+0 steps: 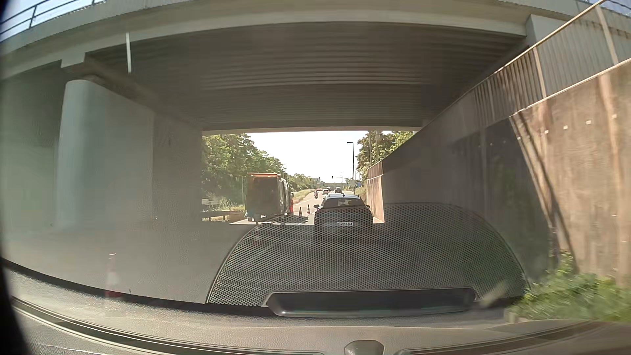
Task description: Follow the waypoints while adhering to traffic rules and regulations
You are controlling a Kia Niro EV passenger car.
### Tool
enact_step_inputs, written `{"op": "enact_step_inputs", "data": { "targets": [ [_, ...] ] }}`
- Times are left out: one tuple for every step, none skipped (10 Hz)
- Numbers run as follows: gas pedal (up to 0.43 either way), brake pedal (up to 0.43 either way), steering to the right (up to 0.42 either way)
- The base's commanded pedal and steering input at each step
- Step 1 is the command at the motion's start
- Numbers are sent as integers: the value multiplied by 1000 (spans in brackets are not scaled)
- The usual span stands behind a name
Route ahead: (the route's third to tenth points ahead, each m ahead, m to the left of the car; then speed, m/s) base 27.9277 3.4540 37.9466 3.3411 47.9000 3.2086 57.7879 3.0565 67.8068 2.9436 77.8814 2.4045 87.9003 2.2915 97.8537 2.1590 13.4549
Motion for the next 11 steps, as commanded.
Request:
{"op": "enact_step_inputs", "data": {
  "targets": [
    [0,85,-1],
    [0,79,0],
    [0,79,0],
    [0,30,0],
    [0,30,1],
    [0,30,1],
    [0,30,1],
    [0,30,1],
    [0,30,1],
    [0,30,1],
    [0,30,1]
  ]
}}
